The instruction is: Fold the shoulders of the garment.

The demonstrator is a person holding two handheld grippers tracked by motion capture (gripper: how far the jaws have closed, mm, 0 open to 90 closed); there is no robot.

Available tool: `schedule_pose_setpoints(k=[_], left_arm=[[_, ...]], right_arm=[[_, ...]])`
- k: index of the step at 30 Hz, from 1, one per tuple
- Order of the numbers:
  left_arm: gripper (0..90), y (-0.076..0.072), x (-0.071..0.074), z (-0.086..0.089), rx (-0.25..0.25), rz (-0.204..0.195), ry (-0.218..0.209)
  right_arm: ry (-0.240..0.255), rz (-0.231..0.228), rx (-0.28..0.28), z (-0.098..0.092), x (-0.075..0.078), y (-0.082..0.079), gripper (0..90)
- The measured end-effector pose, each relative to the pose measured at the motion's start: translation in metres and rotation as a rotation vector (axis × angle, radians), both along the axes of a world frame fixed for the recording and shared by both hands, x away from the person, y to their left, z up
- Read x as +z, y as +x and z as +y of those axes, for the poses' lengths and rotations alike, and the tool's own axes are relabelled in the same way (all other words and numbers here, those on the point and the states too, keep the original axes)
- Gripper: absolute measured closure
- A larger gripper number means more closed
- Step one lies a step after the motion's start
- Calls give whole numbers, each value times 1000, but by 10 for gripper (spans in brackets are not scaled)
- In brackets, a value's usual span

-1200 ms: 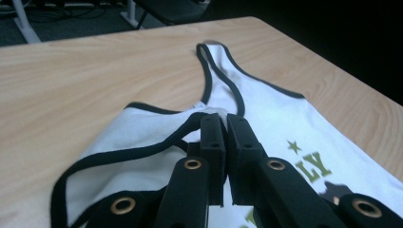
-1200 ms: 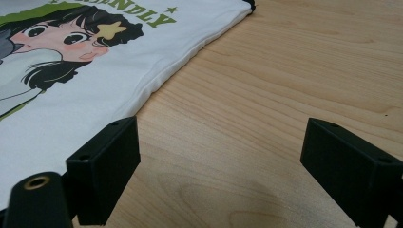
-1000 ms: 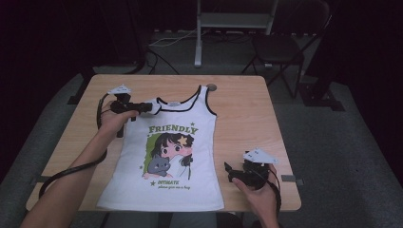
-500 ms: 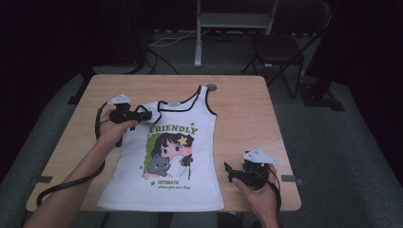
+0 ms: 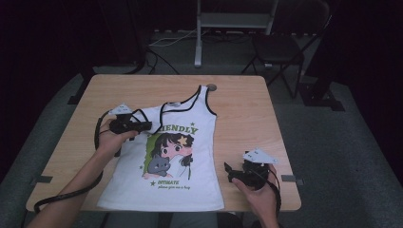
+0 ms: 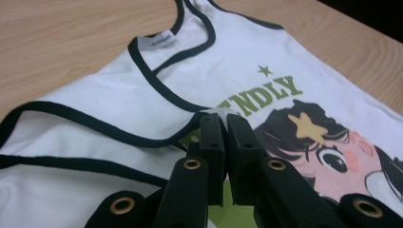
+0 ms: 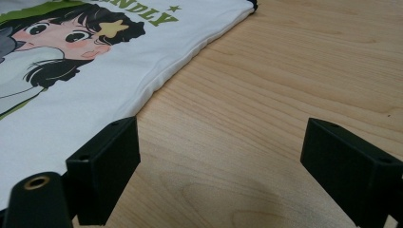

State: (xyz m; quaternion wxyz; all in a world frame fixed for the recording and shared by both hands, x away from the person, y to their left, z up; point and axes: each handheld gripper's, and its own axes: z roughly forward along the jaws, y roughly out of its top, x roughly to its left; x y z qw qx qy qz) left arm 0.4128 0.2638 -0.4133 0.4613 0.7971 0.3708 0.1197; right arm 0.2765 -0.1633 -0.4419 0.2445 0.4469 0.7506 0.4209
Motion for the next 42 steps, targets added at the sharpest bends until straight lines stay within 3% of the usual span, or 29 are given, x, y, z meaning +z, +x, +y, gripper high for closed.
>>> schedule_pose_setpoints(k=[8, 23, 28, 33, 38, 42], left_arm=[[851, -8, -7, -3, -7, -11, 51], [845, -20, -3, 0, 6, -23, -19], [839, -24, -3, -2, -4, -33, -4], [821, -27, -13, -2, -7, -9, 23], [744, -32, -17, 1, -18, 7, 31], [657, -37, -12, 7, -10, -12, 52]], right_arm=[[1, 1, 2, 0, 0, 0, 122], [1, 2, 2, 0, 0, 0, 122], [-1, 3, 1, 1, 0, 0, 122], [1, 2, 2, 0, 0, 0, 122], [1, 2, 3, 0, 0, 0, 122], [1, 2, 2, 0, 0, 0, 122]])
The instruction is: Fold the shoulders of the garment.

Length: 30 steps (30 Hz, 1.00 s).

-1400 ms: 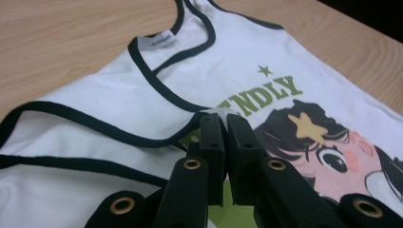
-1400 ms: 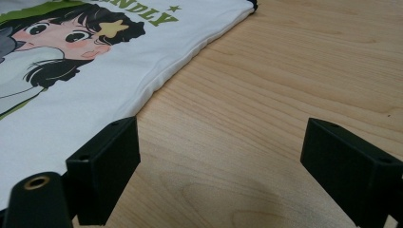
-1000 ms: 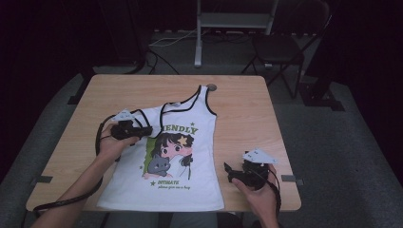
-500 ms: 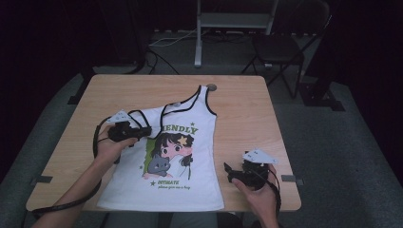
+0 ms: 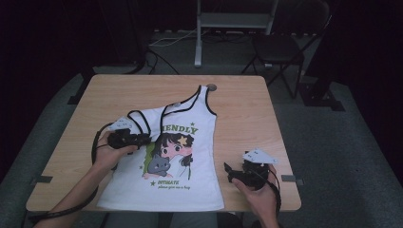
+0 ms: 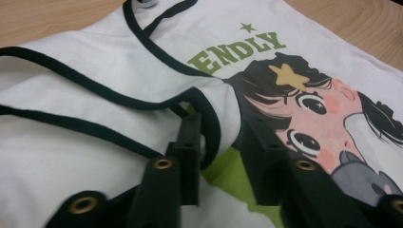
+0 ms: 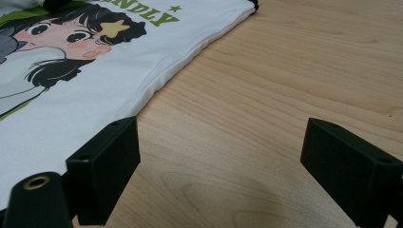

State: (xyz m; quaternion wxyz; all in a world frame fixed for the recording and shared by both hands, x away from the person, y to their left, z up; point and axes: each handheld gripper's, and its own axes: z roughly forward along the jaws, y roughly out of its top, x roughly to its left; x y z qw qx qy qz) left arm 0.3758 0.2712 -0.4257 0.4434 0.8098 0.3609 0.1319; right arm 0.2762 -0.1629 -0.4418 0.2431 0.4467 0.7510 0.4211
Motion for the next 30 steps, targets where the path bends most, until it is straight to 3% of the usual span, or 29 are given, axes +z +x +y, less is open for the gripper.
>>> schedule_pose_setpoints(k=[6, 11, 13, 14, 17, 18, 24, 30], left_arm=[[558, 6, 23, 7, 43, -50, -42], [515, 37, 41, -8, 68, -70, -17], [508, 51, 40, -15, 73, -49, 29], [507, 59, 36, -20, 73, -34, 100], [507, 69, 24, -30, 48, -3, 234], [507, 69, 21, -33, 29, 6, 260], [492, 52, 11, -37, -34, -13, 361], [490, 39, 6, -38, -71, -36, 400]], right_arm=[[-6, 2, 0, 1, 0, 0, 122], [-3, 3, 0, 1, 0, 0, 122], [0, 3, -1, 0, 0, 0, 122], [2, 3, 0, 0, 0, 0, 121], [0, 3, 2, 0, 0, 0, 122], [1, 3, 2, 1, 0, 0, 122], [2, 3, 3, 0, 0, 0, 122], [-1, 4, 2, 1, 0, 0, 122]])
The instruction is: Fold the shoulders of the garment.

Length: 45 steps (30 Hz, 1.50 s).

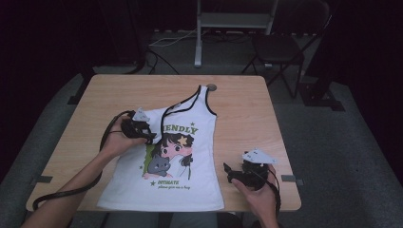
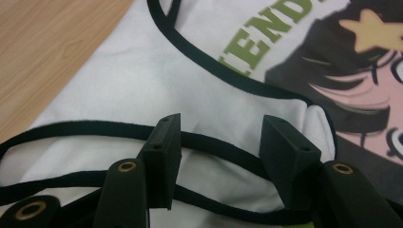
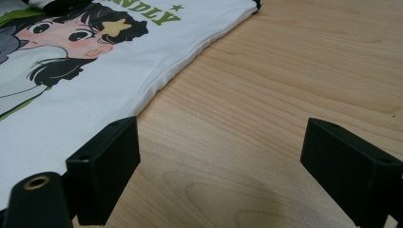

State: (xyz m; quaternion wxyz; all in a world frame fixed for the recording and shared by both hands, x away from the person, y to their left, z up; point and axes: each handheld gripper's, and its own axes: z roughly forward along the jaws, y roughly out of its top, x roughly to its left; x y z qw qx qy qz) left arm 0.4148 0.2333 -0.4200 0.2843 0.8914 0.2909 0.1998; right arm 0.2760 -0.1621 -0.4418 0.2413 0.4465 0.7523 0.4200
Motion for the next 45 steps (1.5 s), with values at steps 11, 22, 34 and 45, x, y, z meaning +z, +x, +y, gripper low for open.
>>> schedule_pose_setpoints(k=[11, 22, 34, 45], left_arm=[[473, -3, 10, 5, 28, -6, -78], [453, -9, -3, 5, 22, 8, -84], [300, -17, 17, 26, 40, -20, -283], [297, -31, 32, 42, 58, -84, -297]], right_arm=[[4, 2, -3, 0, 0, 0, 122], [7, -1, -2, -1, 0, 0, 122], [6, 0, -3, 0, 0, 0, 122], [4, 1, -3, 0, 0, 0, 121]])
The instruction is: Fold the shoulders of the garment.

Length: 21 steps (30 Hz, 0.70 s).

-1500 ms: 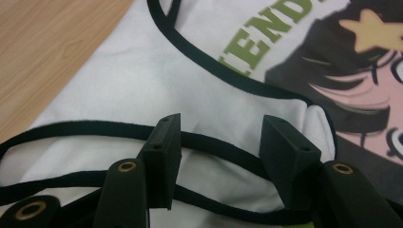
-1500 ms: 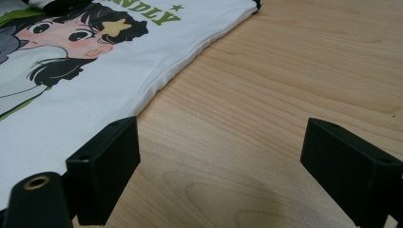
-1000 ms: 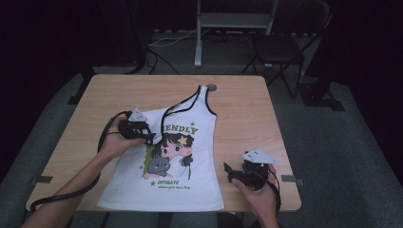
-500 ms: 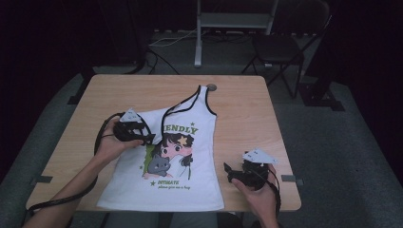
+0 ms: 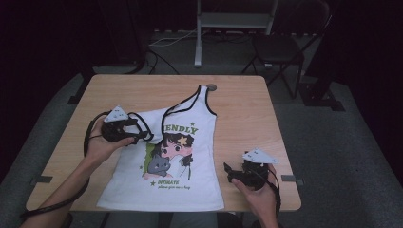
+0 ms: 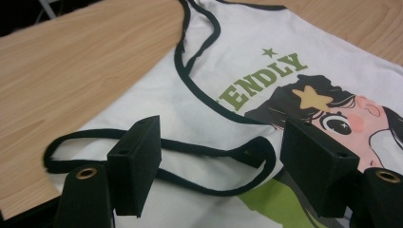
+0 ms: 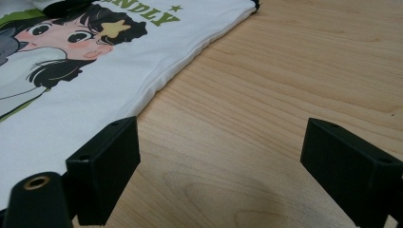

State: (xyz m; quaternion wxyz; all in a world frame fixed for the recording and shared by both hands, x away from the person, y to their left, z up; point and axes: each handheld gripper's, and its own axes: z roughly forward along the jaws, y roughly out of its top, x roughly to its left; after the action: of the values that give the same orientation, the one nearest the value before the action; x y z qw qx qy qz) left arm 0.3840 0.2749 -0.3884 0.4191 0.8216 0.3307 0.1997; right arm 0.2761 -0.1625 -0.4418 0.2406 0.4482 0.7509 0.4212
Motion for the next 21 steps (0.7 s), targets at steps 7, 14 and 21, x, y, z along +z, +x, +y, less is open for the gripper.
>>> schedule_pose_setpoints(k=[7, 14, 21], left_arm=[[297, -11, 6, 11, 19, -25, -5], [297, -19, 14, 24, 45, -58, -16], [297, -28, 15, 37, 74, -64, -41]], right_arm=[[-1, 0, -1, 0, 0, 0, 122], [-2, 1, 0, 0, 0, 0, 122], [-1, 0, -1, 0, 0, 0, 122]])
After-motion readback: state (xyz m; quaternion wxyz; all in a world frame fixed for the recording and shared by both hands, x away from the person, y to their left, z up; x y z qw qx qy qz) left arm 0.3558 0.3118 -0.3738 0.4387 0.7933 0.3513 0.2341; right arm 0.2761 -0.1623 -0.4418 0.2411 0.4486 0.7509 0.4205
